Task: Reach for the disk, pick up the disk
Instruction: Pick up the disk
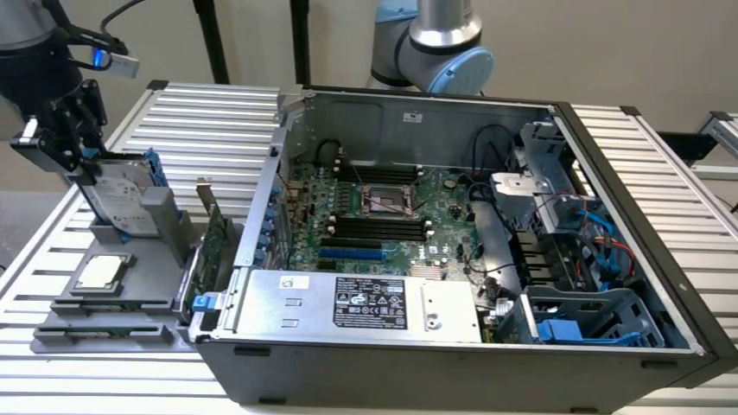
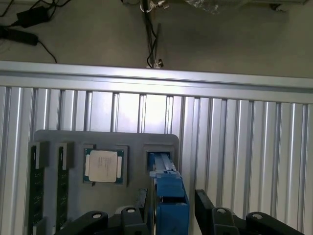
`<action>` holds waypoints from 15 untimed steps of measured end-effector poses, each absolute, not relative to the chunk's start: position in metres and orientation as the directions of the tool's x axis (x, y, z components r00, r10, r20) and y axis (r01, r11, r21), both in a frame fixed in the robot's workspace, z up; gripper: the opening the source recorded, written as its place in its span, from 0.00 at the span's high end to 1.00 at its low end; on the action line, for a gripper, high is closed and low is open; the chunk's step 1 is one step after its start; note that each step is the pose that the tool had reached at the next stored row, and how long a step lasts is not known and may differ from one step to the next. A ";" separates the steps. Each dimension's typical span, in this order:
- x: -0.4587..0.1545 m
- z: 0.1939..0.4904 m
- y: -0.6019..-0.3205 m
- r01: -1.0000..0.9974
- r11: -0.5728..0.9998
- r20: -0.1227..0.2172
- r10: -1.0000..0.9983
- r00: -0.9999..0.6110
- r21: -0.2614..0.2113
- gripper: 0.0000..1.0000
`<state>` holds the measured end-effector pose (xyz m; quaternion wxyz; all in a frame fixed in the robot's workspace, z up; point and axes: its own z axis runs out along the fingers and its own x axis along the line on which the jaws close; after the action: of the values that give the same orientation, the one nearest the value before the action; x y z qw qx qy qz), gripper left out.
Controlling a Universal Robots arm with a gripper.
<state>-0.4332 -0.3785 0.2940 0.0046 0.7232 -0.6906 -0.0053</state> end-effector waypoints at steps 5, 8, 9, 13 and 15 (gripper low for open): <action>-0.433 0.293 -0.379 -0.999 -0.046 -0.001 -0.999 0.046 0.014 0.49; -0.433 0.293 -0.379 -0.999 -0.046 -0.001 -0.999 0.046 0.014 0.49; -0.433 0.293 -0.378 -0.999 -0.046 -0.001 -0.999 0.046 0.014 0.49; -0.433 0.293 -0.378 -0.999 -0.046 -0.001 -0.999 0.046 0.014 0.58; -0.433 0.293 -0.378 -0.999 -0.046 -0.001 -0.999 0.046 0.014 0.58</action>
<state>-0.4333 -0.3780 0.2928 0.0046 0.7233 -0.6906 -0.0052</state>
